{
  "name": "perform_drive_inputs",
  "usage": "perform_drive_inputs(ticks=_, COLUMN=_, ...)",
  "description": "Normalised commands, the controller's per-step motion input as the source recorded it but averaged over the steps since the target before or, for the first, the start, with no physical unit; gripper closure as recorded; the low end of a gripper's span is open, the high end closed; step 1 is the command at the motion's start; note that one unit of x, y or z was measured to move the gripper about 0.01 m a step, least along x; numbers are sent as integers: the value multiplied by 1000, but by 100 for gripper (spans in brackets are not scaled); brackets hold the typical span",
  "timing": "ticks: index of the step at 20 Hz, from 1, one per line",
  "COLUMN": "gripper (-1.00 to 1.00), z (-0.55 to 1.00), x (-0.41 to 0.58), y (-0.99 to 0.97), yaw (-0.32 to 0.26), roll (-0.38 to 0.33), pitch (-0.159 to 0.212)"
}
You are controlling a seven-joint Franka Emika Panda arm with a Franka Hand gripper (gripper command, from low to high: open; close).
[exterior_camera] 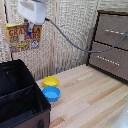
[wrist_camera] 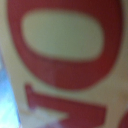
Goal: Kindly direct your grabber toward the cereal bar. Delicately grip the cereal bar using your grabber. Transport the clutched cereal bar to the rear part of the organizer. Set the cereal bar down and place it in the rear section of the organizer.
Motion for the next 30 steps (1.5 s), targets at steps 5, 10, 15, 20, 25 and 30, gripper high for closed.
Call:
perform_drive_inputs(ticks=5, gripper=100, z=-58, x=45, y=743, yaw=-135, roll=53, pitch=40)
perform_drive_inputs(ticks=10, gripper=100, z=-66, x=1, y=766, yaw=-139, roll=33, pitch=0)
perform_drive_inputs(ticks=15, gripper=100, z=-397, x=95, y=690, yaw=-143, roll=0, pitch=-17)
perform_drive_inputs(ticks=20, gripper=100, z=-418, x=57, y=346, yaw=-71, roll=0, pitch=1)
perform_drive_inputs(ticks=25, gripper=-100, z=-63, x=0, y=171, yaw=-20, roll=0, pitch=80)
perform_drive_inputs(ticks=30, gripper=-100, z=56, x=90, y=-2, yaw=-1, roll=1, pitch=91)
